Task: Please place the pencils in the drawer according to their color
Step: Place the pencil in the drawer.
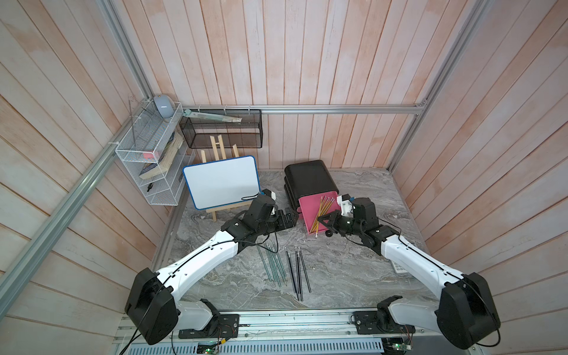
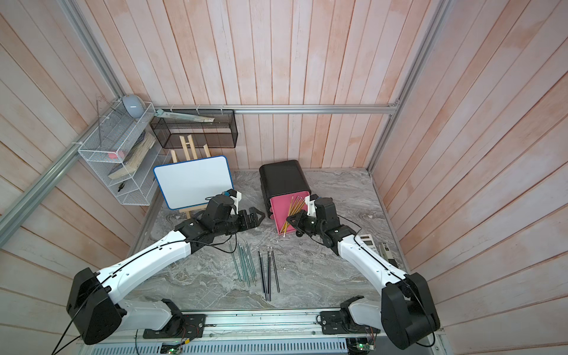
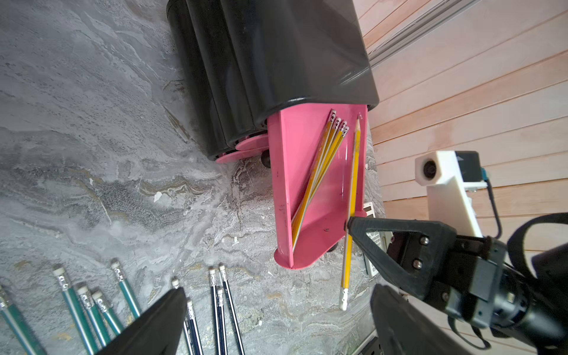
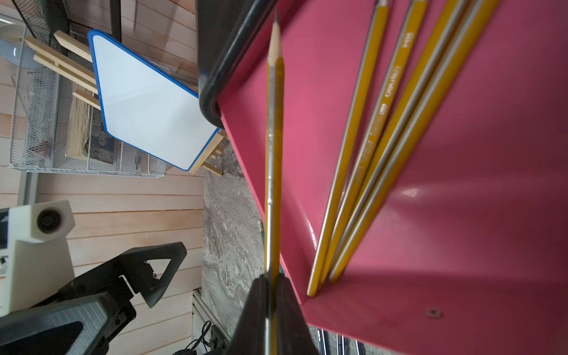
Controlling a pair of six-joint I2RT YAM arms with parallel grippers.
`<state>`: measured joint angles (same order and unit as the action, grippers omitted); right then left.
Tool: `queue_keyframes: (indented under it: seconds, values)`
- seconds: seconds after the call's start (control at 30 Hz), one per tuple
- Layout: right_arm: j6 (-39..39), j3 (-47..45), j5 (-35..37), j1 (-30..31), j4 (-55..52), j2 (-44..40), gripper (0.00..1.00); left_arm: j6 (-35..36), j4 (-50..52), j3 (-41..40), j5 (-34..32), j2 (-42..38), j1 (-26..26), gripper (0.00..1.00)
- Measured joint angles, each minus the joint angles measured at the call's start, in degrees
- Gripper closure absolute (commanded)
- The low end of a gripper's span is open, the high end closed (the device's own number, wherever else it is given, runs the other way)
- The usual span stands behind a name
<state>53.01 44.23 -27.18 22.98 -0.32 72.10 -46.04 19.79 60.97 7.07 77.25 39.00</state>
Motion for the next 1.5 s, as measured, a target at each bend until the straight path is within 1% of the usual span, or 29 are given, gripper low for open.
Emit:
queue_keyframes:
  seconds: [0.23, 0.67, 0.7, 0.8, 0.87, 0.9, 1.03, 1.17, 1.33, 1.5]
  values:
    - [2.1, -0.4, 0.0, -1.9, 3.4, 1.4, 1.0, 0.0, 0.2, 0.2, 0.2, 0.4, 0.0, 0.01]
    - [5.7, -0.3, 0.0, -3.7, 9.7, 8.3, 1.0, 0.3, 0.4, 0.2, 0.2, 0.4, 0.0, 0.0]
    - [5.9, -0.2, 0.0, -3.7, 9.9, 8.9, 0.97, 0.4, 0.4, 0.2, 0.2, 0.4, 0.0, 0.0]
    - [6.1, 0.1, 0.0, -3.8, 10.3, 10.0, 0.74, 0.4, 0.4, 0.2, 0.2, 0.4, 0.0, 0.0]
    - [6.3, 0.4, 0.0, -3.8, 10.6, 10.3, 0.67, 0.4, 0.4, 0.2, 0.2, 0.4, 0.0, 0.01]
    - [6.4, 0.7, 0.0, -3.8, 10.6, 10.3, 0.65, 0.4, 0.4, 0.2, 0.2, 0.4, 0.0, 0.0]
    - [6.6, 1.5, 0.0, -3.8, 10.8, 9.9, 0.63, 0.4, 0.4, 0.2, 0.2, 0.4, 0.0, 0.0]
    - [6.5, 1.8, -0.1, -4.0, 10.1, 7.4, 0.62, 0.8, 0.4, 0.6, 0.2, 0.9, 0.0, 0.0]
    - [5.7, 1.8, -0.1, -5.2, 8.0, 1.6, 0.61, 1.9, 1.4, 2.8, -0.1, 2.3, 0.0, 0.0]
    - [4.3, -0.7, 0.3, -6.7, 5.3, -6.7, 0.6, 4.3, 3.0, 8.4, -0.5, 5.5, -0.7, 0.0]
